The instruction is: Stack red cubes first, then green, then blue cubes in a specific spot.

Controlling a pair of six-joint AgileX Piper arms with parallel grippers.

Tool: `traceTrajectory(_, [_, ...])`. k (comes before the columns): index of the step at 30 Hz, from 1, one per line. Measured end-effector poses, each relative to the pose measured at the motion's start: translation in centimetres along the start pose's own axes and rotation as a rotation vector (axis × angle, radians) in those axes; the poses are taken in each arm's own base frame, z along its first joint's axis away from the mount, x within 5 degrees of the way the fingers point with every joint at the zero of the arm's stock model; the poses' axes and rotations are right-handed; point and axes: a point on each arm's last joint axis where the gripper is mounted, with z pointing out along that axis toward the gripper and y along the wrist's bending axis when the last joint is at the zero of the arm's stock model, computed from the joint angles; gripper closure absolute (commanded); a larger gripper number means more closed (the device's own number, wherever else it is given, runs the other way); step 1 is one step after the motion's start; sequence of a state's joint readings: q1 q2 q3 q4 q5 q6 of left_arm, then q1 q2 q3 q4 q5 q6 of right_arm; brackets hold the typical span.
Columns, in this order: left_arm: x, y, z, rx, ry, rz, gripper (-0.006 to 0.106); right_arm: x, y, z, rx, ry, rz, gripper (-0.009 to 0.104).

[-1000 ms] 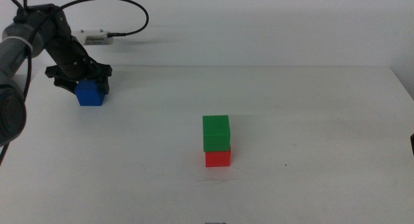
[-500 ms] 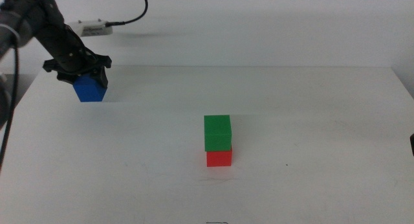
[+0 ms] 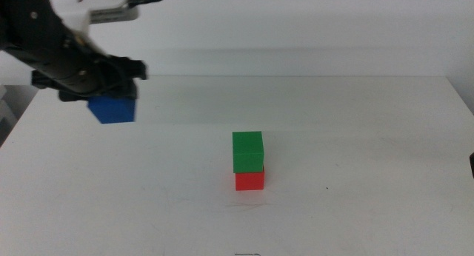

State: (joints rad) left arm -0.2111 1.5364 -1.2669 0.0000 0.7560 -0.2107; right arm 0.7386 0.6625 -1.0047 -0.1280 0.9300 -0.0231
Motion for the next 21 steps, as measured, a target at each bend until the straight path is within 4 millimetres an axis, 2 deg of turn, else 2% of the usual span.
traceTrajectory(3, [0.8,-3.1,-2.0,0.002,0.006,0.011,0.102,0.0,0.0,0.0,0.0,0.0,0.0,0.016])
traceTrajectory(9, [1.6,-9.0,-3.7,-0.037,0.027,0.036,0.102,0.0,0.0,0.0,0.0,0.0,0.0,0.016])
traceTrajectory(15, [2.1,-13.4,-2.6,-0.031,0.054,0.054,0.102,0.0,0.0,0.0,0.0,0.0,-0.001,0.016])
traceTrajectory(21, [2.7,-15.8,-0.2,-0.004,0.062,0.072,0.102,0.0,0.0,0.0,0.0,0.0,-0.001,0.016])
